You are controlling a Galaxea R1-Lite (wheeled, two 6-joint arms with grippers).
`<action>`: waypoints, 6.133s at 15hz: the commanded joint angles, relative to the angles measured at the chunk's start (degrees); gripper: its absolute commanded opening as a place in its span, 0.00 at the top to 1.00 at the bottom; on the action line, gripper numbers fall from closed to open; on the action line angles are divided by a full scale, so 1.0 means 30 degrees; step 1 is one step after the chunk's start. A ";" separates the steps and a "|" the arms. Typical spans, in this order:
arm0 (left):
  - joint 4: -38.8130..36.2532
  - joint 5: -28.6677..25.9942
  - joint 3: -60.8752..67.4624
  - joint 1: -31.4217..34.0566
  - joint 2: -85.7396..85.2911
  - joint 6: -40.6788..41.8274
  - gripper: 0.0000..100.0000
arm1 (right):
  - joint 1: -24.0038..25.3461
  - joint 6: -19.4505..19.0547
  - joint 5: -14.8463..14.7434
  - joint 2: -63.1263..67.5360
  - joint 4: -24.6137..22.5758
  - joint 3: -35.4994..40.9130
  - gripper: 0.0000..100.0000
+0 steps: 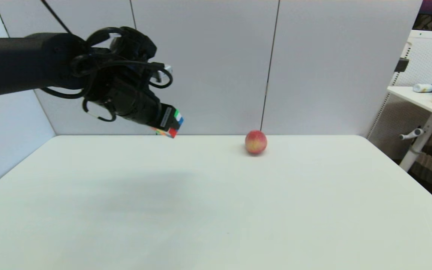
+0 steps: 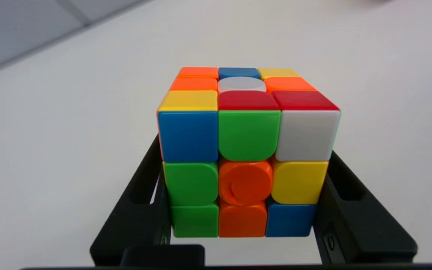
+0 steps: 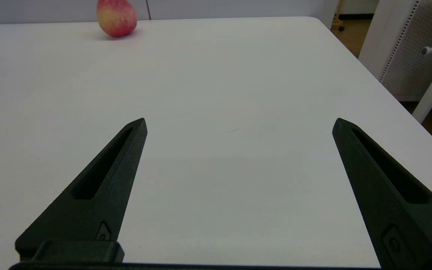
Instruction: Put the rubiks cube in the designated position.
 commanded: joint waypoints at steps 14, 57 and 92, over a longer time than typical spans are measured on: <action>-1.4147 -0.0214 -0.2681 -0.2454 1.0733 0.1139 1.00 | 0.0007 0.0000 0.0008 0.0000 -0.0010 0.0000 0.00; -1.7516 0.2129 2.5063 0.4929 -2.1640 0.1666 0.00 | 0.0007 0.0000 0.0008 0.0000 -0.0010 0.0029 0.00; -1.2389 -0.0888 3.5288 0.8620 -3.7050 -0.1000 0.00 | 0.0007 0.0000 0.0008 0.0000 0.0020 0.0029 0.00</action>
